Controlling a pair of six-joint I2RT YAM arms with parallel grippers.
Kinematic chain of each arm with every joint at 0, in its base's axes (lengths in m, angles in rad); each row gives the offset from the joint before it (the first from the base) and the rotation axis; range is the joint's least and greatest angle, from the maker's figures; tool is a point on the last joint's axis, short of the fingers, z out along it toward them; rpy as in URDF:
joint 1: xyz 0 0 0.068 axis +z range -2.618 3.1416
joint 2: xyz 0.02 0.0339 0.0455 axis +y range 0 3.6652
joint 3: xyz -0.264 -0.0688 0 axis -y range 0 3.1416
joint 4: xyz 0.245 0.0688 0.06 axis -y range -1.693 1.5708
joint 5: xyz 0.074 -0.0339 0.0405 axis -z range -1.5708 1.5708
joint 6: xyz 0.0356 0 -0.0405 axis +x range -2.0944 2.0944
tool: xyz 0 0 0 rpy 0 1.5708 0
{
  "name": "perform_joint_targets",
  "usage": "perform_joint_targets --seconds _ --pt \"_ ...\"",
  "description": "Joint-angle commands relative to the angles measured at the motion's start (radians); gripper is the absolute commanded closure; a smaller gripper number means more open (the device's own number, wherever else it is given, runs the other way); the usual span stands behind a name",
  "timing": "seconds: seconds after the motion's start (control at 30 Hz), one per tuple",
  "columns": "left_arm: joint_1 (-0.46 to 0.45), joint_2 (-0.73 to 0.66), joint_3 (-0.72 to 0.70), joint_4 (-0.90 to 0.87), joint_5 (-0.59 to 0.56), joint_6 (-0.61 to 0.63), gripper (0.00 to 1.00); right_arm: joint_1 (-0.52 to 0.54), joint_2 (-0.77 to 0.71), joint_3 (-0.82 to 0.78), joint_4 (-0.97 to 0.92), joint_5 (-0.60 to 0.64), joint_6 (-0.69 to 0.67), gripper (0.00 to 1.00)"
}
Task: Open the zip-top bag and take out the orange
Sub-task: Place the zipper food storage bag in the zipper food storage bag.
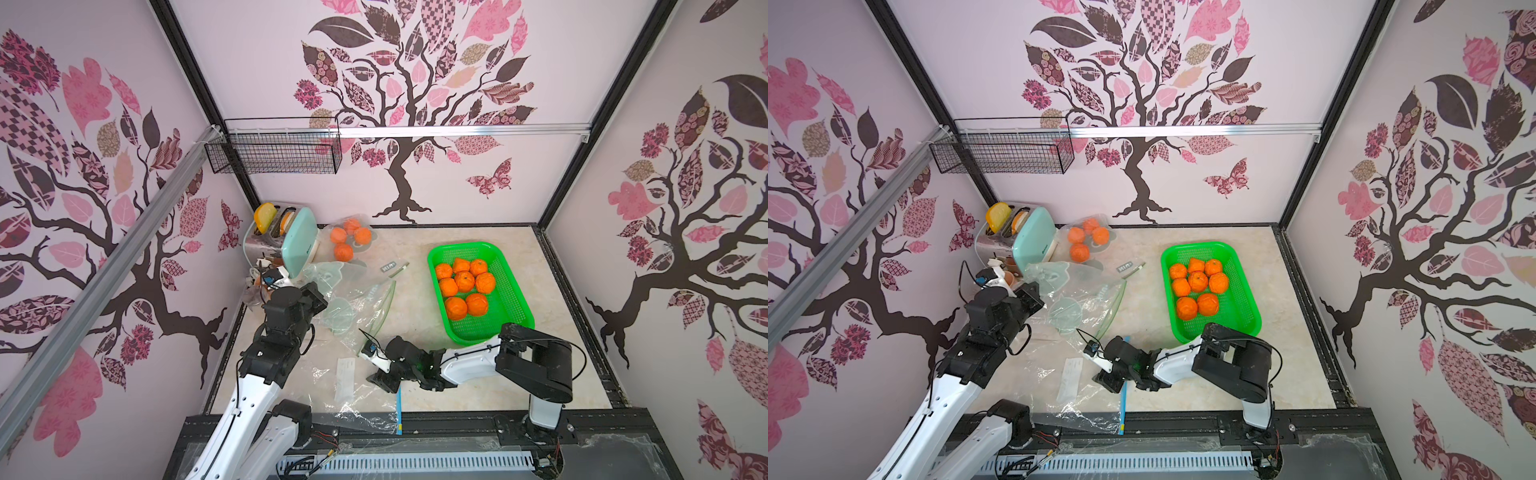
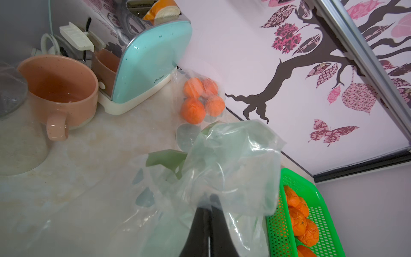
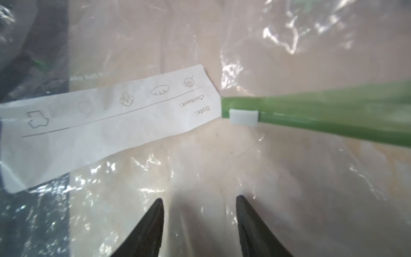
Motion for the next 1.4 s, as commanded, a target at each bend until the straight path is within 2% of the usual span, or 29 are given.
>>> perform_joint_targets --seconds 0.0,0.13,0.27,0.37,0.5,0.63,0.7,0.77,0.93,1.1,1.2,1.23,1.37 --pt "0.005 -0.057 0.032 -0.107 -0.015 0.053 1.0 -0.034 0.069 0.073 -0.051 0.093 0.006 0.48" --pt "0.008 -0.1 0.064 -0.173 -0.032 0.09 1.0 -0.12 0.136 0.163 -0.077 0.125 0.044 0.5" --pt "0.008 -0.09 0.09 -0.22 0.006 0.106 1.0 -0.219 0.178 0.247 -0.084 0.143 0.068 0.52" --pt "0.009 -0.065 0.081 -0.226 0.039 0.108 1.0 -0.281 0.183 0.284 -0.07 0.085 0.072 0.52" --pt "0.015 -0.007 0.063 -0.224 0.117 0.088 1.0 -0.292 0.071 0.204 0.019 0.009 0.021 0.43" --pt "0.063 0.021 0.074 -0.128 0.337 0.025 1.0 -0.292 -0.051 0.142 0.036 0.012 -0.002 0.39" --pt "0.072 0.046 0.132 -0.125 0.405 -0.006 1.0 -0.292 -0.114 0.114 0.036 0.031 -0.014 0.38" --pt "0.073 0.073 0.212 -0.185 0.428 -0.002 1.0 -0.294 -0.171 0.105 0.006 0.081 -0.012 0.37" --pt "0.073 0.118 0.343 -0.437 0.387 -0.003 1.0 -0.294 -0.325 0.076 -0.075 0.199 -0.016 0.33" --pt "0.073 0.078 0.263 -0.531 0.423 -0.104 1.0 -0.299 -0.433 0.024 -0.099 0.293 -0.011 0.3" --pt "0.072 0.073 0.153 -0.531 0.463 -0.101 1.0 -0.303 -0.469 -0.004 -0.095 0.318 0.01 0.29" --pt "0.073 0.081 0.112 -0.523 0.458 -0.088 1.0 -0.303 -0.476 -0.009 -0.095 0.325 0.019 0.29" --pt "0.072 0.126 -0.013 -0.474 0.32 -0.076 0.99 -0.308 -0.496 -0.023 -0.092 0.337 0.053 0.28"
